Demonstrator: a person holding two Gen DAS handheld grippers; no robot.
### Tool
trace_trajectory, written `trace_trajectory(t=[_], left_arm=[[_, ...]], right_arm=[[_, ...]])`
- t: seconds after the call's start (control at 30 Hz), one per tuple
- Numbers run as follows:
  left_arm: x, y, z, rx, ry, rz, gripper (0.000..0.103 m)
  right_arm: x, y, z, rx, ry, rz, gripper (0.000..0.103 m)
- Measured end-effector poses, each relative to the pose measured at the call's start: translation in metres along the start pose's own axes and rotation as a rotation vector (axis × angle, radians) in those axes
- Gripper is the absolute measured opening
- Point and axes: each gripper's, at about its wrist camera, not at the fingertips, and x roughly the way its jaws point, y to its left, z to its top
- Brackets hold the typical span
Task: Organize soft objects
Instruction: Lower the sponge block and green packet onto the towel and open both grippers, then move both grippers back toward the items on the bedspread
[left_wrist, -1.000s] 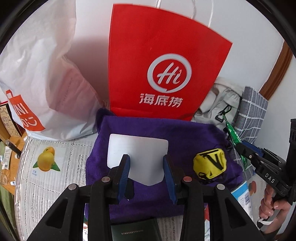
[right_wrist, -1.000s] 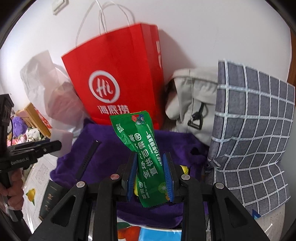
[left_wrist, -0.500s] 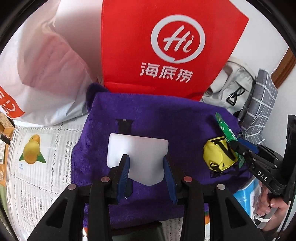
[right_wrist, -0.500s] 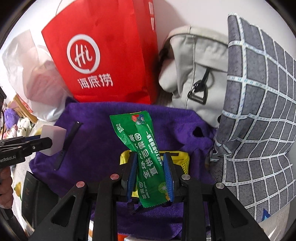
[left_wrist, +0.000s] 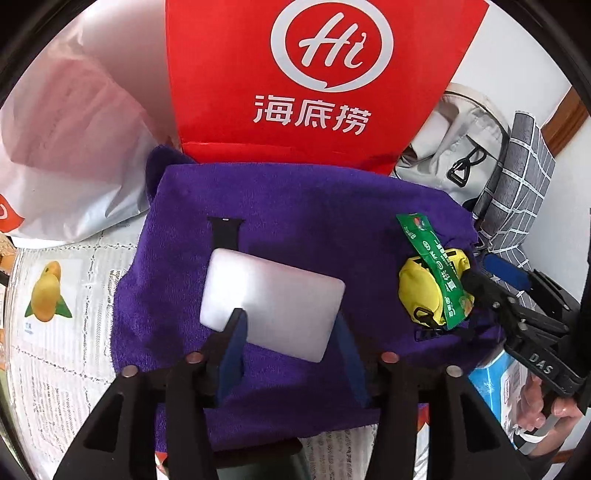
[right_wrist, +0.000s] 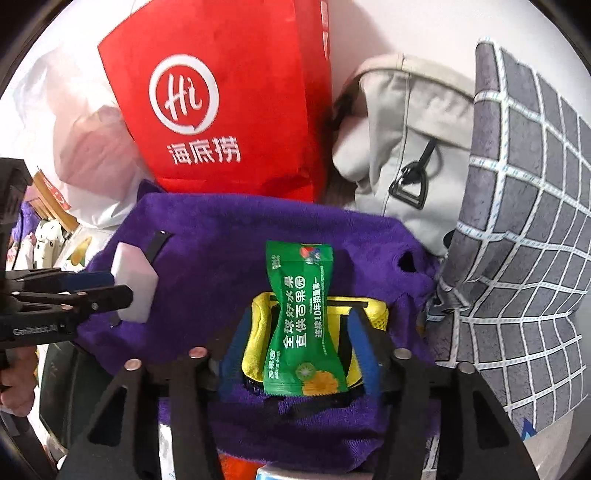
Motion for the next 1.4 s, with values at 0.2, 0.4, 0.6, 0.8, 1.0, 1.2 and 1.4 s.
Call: trace_trajectory(t=[0.2, 0.4, 0.6, 0.8, 1.0, 1.2, 1.4], left_arm=[[-0.029, -0.008, -0.004, 0.015, -0.073, 0.011, 0.066], [-0.064, -0.021, -0.020, 0.031, -0.132, 0.013, 0.066], [-0.094, -0.027, -0.070, 0.060, -0.125, 0.022, 0.066], [-0.120, -0.019, -0.124, 0.025, -0.108, -0.001, 0.066], [-0.141, -0.019, -0.171, 0.013, -0.122, 0.009, 0.066], [-0.145, -0.017, -0.205, 0.009, -0.102, 0.011, 0.066], [-0.145, -0.002, -0.233, -0.040, -0.090, -0.005, 0.066]], right_arm=[[-0.034, 0.001, -0.008, 0.007, -0.060, 0.026, 0.057], [-0.094, -0.004, -0.038, 0.001, -0.128, 0.016, 0.057], [-0.139, -0.010, -0.093, 0.021, -0.131, 0.004, 0.057], [-0.161, 0.001, -0.164, 0.014, -0.095, 0.037, 0.057], [-0.164, 0.030, -0.226, -0.077, -0.059, 0.057, 0.057], [-0.153, 0.043, -0.252, -0.150, -0.079, 0.040, 0.057], [-0.135, 0.060, -0.258, -0.253, -0.040, 0.020, 0.057]])
